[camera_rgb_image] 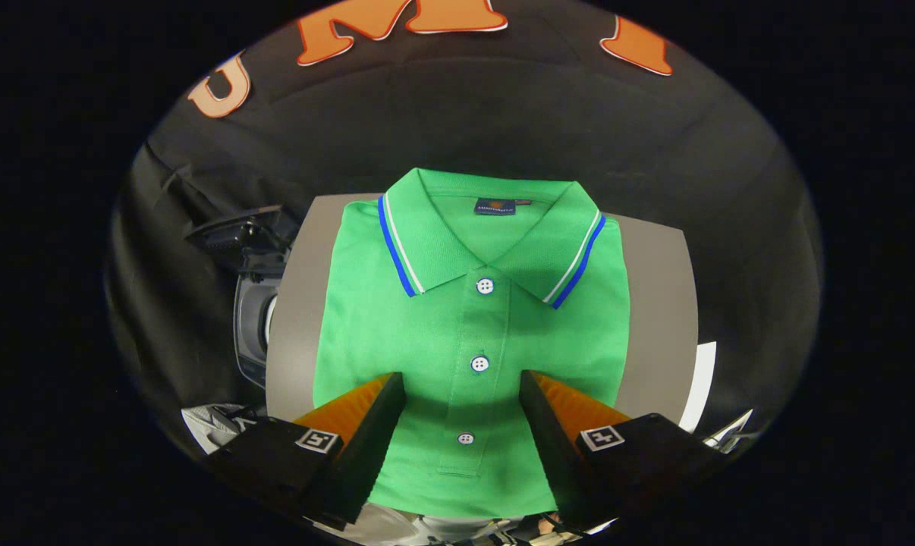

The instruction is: Put the clothes into the washing machine and then close the washing machine lid.

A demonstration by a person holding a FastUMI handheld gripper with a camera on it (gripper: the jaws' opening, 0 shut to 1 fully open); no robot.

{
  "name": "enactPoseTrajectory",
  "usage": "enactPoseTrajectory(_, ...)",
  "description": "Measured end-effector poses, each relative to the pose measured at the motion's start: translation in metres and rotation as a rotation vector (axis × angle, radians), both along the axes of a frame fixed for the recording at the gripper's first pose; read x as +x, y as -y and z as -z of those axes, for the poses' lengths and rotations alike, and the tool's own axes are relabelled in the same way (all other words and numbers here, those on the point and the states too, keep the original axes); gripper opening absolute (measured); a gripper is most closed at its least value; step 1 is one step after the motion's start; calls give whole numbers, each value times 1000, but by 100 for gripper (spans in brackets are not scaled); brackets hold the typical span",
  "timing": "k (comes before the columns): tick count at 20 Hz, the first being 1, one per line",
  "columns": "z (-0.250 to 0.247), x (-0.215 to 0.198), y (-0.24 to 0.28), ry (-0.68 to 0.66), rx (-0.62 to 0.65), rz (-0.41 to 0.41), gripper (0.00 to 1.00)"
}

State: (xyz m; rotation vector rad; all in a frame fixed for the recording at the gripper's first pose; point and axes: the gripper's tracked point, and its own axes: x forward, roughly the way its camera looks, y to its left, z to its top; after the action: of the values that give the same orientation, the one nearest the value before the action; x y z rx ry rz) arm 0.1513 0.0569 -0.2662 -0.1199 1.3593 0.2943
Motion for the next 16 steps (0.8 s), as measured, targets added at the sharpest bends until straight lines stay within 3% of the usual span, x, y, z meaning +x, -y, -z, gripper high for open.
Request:
enactPoseTrajectory(4,-1,-1,6,-8,17,-13,61)
enactPoseTrajectory(9,-5,4,5,33,173,88,13)
enactPoseTrajectory(12,-4,5,3,204,208,78,8)
enactPoseTrajectory(16,-9,15,2,554,282,96,8)
